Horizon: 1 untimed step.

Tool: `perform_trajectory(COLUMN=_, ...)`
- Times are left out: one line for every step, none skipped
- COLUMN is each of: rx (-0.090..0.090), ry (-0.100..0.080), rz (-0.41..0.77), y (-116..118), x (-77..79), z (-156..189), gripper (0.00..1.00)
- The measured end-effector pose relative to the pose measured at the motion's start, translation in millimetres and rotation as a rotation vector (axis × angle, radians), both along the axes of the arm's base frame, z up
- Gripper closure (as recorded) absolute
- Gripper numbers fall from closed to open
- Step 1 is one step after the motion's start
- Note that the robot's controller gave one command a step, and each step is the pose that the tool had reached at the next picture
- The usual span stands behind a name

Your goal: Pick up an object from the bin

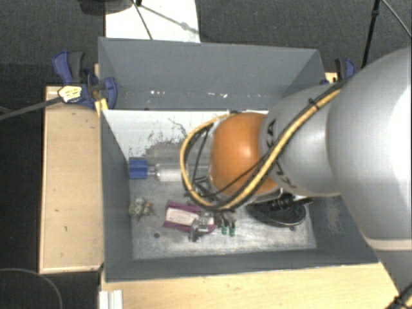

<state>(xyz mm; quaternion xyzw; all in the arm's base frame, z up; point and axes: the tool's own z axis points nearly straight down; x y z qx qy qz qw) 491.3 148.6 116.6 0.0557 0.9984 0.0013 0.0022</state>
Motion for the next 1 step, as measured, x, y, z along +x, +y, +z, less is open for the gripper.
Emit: perform_trajectory(rx=0.001, ry=-0.003, rz=0.005, y=0.5, x=1.6, z=72.3, gripper=1.00)
